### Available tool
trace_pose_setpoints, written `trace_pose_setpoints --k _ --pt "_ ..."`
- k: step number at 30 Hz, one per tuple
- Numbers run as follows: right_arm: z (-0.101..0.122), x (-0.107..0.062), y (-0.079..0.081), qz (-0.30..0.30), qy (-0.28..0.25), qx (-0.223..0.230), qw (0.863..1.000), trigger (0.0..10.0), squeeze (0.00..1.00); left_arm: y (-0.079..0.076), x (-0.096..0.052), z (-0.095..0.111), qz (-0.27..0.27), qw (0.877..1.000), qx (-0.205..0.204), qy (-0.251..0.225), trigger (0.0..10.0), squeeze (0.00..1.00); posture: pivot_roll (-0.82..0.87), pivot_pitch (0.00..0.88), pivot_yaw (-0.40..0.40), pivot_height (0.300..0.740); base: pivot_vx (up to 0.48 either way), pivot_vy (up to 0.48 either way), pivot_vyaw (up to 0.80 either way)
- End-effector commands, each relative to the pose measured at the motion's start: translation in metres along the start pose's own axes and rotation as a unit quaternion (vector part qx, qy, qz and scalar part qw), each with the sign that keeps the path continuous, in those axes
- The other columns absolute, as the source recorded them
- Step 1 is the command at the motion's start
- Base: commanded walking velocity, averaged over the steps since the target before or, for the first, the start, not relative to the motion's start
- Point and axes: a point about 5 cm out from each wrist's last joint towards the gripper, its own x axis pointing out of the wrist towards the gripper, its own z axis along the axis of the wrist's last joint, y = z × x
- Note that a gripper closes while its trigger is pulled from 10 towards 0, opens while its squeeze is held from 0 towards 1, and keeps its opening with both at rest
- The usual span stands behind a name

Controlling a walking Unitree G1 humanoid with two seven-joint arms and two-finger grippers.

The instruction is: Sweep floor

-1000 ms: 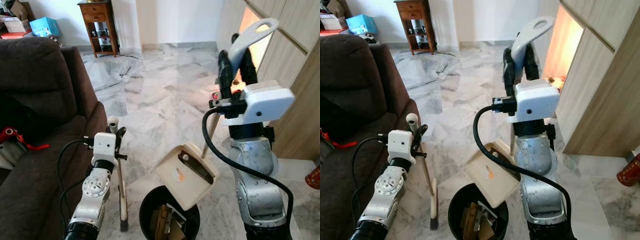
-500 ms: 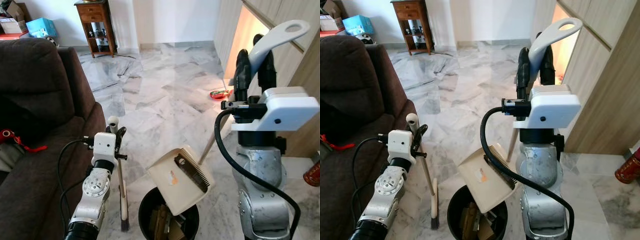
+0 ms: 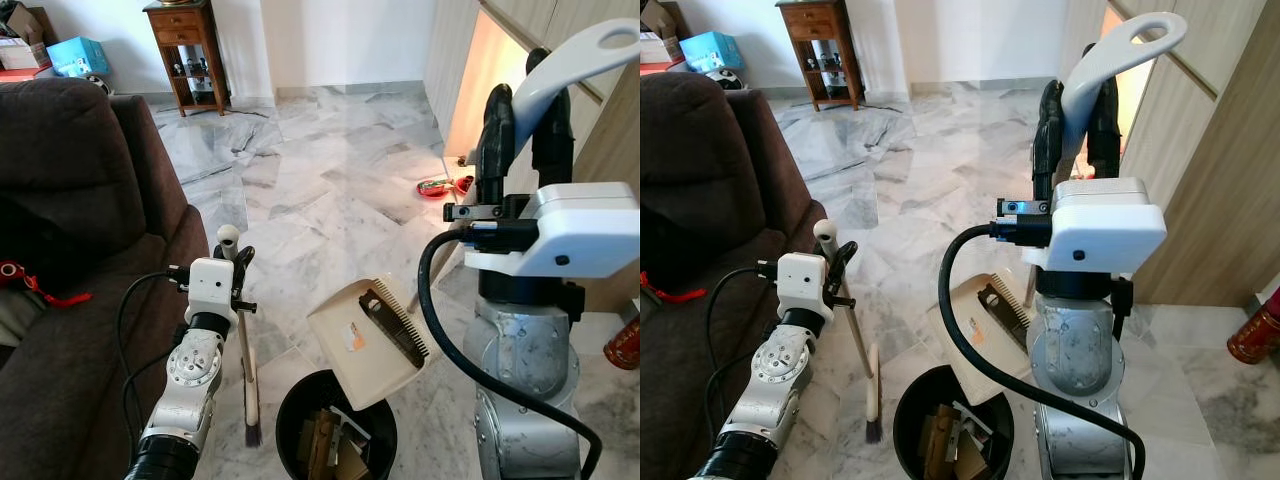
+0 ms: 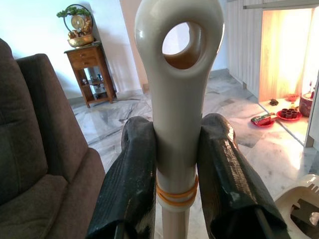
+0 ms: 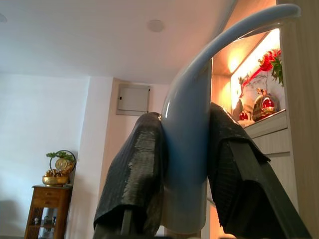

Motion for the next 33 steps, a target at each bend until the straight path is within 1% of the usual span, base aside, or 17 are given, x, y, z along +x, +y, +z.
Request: trace_pose_setpoints --k 1,4,10,13,15,18,19,21,22,23,24,25,27,28,30,32,33 --pt "0.0197 0.0012 0.0001 -0.004 -0.045 0.006 0.999 10.0 0.0 0.0038 0.0057 0.0085 0.004 1.0 0.001 -0.022 10.0 0.0 -0.11 0.012 0.092 0.74 0.0 0.0 0.0" --pt "0.0212 0.0002 0.0014 -0.002 -0.046 0.009 0.999 10.0 0.0 0.0036 0.0057 0.0084 0.003 1.0 0.001 -0.022 10.0 0.0 -0.11 0.012 0.092 0.74 0.0 0.0 0.0" --pt "0.0223 -0.0007 0.0029 0.006 -0.05 -0.004 0.999 10.0 0.0 0.0034 0.0052 0.0082 0.004 1.0 0.001 -0.023 10.0 0.0 -0.11 0.012 0.091 0.74 0.0 0.0 0.0" --pt "0.0168 0.0006 0.0054 -0.001 -0.023 0.047 0.999 10.0 0.0 0.0032 0.0051 0.0079 0.004 1.0 0.001 -0.022 10.0 0.0 -0.11 0.011 0.089 0.74 0.0 0.0 0.0" --pt "0.0163 0.001 0.005 -0.005 -0.019 0.054 0.998 10.0 0.0 0.0031 0.005 0.0079 0.004 1.0 0.001 -0.022 10.0 0.0 -0.11 0.011 0.089 0.74 0.0 0.0 0.0" --pt "0.0176 0.0021 0.0056 0.01 -0.027 0.035 0.999 10.0 0.0 0.0035 0.0049 0.0074 0.005 1.0 0.001 -0.022 10.0 0.0 -0.11 0.011 0.089 0.74 0.0 0.0 0.0" --pt "0.0154 0.0027 0.0031 -0.007 -0.014 0.06 0.998 10.0 0.0 0.0034 0.0049 0.0073 0.005 1.0 0.001 -0.021 10.0 0.0 -0.1 0.011 0.087 0.74 0.0 0.0 0.0" --pt "0.013 0.0034 -0.0003 -0.026 0.001 0.089 0.996 10.0 0.0 0.0035 0.005 0.007 0.005 1.0 0.001 -0.021 10.0 0.0 -0.11 0.01 0.087 0.74 0.0 0.0 0.0" --pt "0.013 0.0034 -0.0003 -0.026 0.001 0.089 0.996 10.0 0.0 0.0035 0.005 0.007 0.005 1.0 0.001 -0.021 10.0 0.0 -0.11 0.01 0.087 0.74 0.0 0.0 0.0" --pt "0.0137 0.0033 -0.0005 -0.02 -0.004 0.075 0.997 10.0 0.0 0.0033 0.005 0.0069 0.005 1.0 0.001 -0.021 10.0 0.0 -0.11 0.009 0.086 0.74 0.0 0.0 0.0" --pt "0.0156 0.0038 0.0 -0.004 -0.015 0.049 0.999 10.0 0.0 0.0031 0.005 0.0067 0.004 1.0 0.001 -0.021 10.0 0.0 -0.11 0.007 0.086 0.74 0.0 0.0 0.0" --pt "0.0156 0.0038 0.0 -0.004 -0.015 0.049 0.999 10.0 0.0 0.0031 0.005 0.0067 0.004 1.0 0.001 -0.021 10.0 0.0 -0.11 0.007 0.086 0.74 0.0 0.0 0.0" --pt "0.0171 0.0034 0.0028 0.022 -0.027 0.019 0.999 10.0 0.0 0.003 0.0051 0.0064 0.004 1.0 0.0 -0.021 10.0 0.0 -0.11 0.007 0.086 0.74 0.0 0.0 0.0" --pt "0.0164 0.0025 0.0045 0.027 -0.025 0.022 0.999 10.0 0.0 0.0029 0.0051 0.0063 0.004 1.0 0.0 -0.02 10.0 0.0 -0.11 0.005 0.085 0.74 0.0 0.0 0.0" --pt "0.0135 0.0006 0.0054 0.015 -0.009 0.051 0.999 10.0 0.0 0.0028 0.005 0.0064 0.003 1.0 0.001 -0.021 10.0 0.0 -0.11 0.005 0.085 0.74 0.0 0.0 0.0" --pt "0.0152 0.0007 0.0076 0.03 -0.021 0.028 0.999 10.0 0.0 0.0029 0.0049 0.0062 0.004 1.0 0.0 -0.021 10.0 0.0 -0.1 0.004 0.085 0.74 0.0 0.0 0.0" --pt "0.0154 0.0005 0.0082 0.032 -0.023 0.025 0.999 10.0 0.0 0.0029 0.0047 0.0062 0.004 1.0 0.0 -0.021 10.0 0.0 -0.1 0.0 0.085 0.74 0.0 0.0 0.0"
